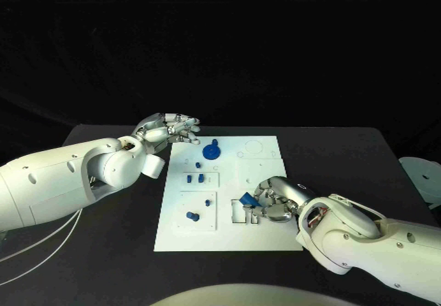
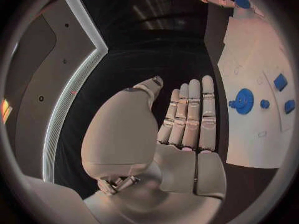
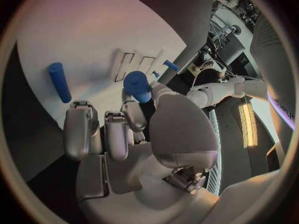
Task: Assemble the parts on the task board
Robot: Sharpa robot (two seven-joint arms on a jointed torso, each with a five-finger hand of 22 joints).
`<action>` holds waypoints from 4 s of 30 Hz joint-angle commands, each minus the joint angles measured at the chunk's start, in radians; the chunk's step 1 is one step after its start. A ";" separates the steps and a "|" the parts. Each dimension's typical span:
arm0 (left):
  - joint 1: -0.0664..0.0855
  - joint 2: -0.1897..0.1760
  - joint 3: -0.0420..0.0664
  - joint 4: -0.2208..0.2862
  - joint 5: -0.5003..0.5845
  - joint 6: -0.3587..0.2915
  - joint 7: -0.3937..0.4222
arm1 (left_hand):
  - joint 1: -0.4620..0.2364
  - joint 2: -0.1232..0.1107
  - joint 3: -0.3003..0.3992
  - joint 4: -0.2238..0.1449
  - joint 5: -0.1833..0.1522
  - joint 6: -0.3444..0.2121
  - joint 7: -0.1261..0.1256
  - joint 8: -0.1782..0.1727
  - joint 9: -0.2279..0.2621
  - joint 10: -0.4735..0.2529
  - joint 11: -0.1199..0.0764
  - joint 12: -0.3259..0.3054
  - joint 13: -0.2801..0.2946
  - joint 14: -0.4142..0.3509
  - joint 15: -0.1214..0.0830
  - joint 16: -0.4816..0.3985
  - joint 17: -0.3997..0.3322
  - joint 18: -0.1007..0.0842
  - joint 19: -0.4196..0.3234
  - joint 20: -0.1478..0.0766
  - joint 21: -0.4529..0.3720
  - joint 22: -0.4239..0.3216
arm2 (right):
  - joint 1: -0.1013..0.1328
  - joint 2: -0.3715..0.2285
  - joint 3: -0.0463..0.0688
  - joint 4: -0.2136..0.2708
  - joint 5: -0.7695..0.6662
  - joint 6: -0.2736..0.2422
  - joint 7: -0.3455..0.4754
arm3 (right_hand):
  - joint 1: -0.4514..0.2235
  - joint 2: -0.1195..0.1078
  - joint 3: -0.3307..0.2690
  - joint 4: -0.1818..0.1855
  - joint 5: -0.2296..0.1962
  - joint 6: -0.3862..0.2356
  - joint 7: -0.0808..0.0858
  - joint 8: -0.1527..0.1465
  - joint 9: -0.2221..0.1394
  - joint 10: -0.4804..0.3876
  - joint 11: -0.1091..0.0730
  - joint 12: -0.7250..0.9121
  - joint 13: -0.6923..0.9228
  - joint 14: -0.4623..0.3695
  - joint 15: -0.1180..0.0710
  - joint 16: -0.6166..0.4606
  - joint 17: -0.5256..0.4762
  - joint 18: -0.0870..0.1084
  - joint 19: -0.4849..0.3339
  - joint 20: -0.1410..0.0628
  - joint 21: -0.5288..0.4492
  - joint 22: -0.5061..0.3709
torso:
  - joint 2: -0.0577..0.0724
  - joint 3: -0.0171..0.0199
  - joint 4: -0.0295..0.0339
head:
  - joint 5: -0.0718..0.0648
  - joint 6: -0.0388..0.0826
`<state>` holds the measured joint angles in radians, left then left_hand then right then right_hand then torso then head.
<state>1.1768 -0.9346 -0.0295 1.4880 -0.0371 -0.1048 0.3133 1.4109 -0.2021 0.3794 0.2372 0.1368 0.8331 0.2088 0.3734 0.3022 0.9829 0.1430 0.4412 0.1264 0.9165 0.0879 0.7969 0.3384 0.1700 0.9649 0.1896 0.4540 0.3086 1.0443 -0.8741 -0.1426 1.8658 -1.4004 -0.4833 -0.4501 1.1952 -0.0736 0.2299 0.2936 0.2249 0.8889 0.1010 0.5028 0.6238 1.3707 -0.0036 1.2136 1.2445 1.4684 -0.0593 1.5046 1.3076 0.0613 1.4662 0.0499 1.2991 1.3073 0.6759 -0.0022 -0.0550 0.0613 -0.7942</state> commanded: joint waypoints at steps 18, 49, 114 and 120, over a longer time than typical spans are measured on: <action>0.000 0.001 0.001 0.005 0.003 0.021 0.009 | 0.001 0.006 -0.007 0.000 0.002 -0.004 -0.001 0.004 0.001 -0.007 0.001 0.004 0.001 -0.006 0.002 0.006 -0.001 0.011 0.008 0.002 -0.007 -0.002 | -0.008 0.069 -0.001 -0.061 0.022 0.108 -0.002 | -0.147 0.002 -0.036 0.000 0.020 0.059 -0.041 0.042 0.023 0.035 -0.009 0.028 0.034 0.070 -0.015 0.007 0.093 -0.009 0.020 -0.013 -0.005 0.183 | 0.000 0.0012 -0.0006 | 0.009 -0.010; 0.000 -0.003 0.001 0.005 0.003 0.025 0.004 | -0.002 0.006 -0.011 0.005 0.002 -0.006 0.000 0.004 0.002 -0.009 0.002 0.006 0.002 -0.008 0.003 0.007 -0.002 0.011 0.009 0.002 -0.010 -0.004 | -0.010 0.051 -0.001 -0.041 -0.058 0.070 -0.002 | -0.249 0.074 -0.233 -0.012 0.015 0.051 -0.046 0.074 0.035 0.044 -0.013 0.017 0.053 0.070 -0.019 0.006 0.093 -0.007 0.019 -0.017 -0.025 0.189 | 0.000 0.0010 -0.0009 | 0.010 -0.009; 0.000 -0.006 0.000 0.001 0.003 0.027 -0.001 | -0.002 0.007 -0.014 0.009 0.003 -0.007 0.000 0.005 0.003 -0.011 0.002 0.008 0.003 -0.010 0.003 0.009 -0.003 0.011 0.011 0.003 -0.013 -0.006 | -0.006 -0.032 -0.001 -0.015 -0.012 0.116 0.122 | 0.018 0.039 -0.255 -0.005 -0.083 0.063 -0.049 0.072 0.013 0.065 -0.016 0.046 0.094 0.076 -0.021 0.018 0.130 -0.010 0.026 -0.019 -0.013 0.196 | 0.000 0.0005 -0.0013 | 0.015 -0.012; 0.000 -0.006 0.000 0.001 0.003 0.025 0.001 | -0.001 0.008 -0.014 0.008 0.003 -0.007 0.000 0.005 0.003 -0.012 0.002 0.009 0.003 -0.010 0.003 0.009 -0.004 0.011 0.011 0.003 -0.013 -0.007 | 0.016 -0.088 0.000 -0.002 0.024 0.050 0.150 | 0.075 0.049 -0.237 -0.015 -0.061 0.049 -0.048 0.061 0.006 0.051 -0.016 0.020 0.078 0.073 -0.021 0.012 0.116 -0.007 0.020 -0.019 -0.035 0.191 | -0.002 -0.0004 -0.0023 | 0.009 -0.007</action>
<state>1.1766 -0.9418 -0.0297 1.4873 -0.0371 -0.0939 0.3051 1.4108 -0.2021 0.3712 0.2455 0.1368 0.8331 0.2087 0.3734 0.3041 0.9793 0.1466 0.4444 0.1289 0.9129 0.0915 0.8007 0.3364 0.1700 0.9684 0.1932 0.4464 0.3035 1.0565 -0.9561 -0.1435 1.8606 -1.4003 -0.3804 -0.3337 1.2598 -0.0333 -0.0101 0.2795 0.1622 0.9418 0.0536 0.5644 0.6293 1.4285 -0.0160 1.2426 1.3146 1.4647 -0.0769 1.5202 1.3076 0.0616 1.4679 0.0342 1.2654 1.3079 0.6751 -0.0020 -0.0563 0.0736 -0.8035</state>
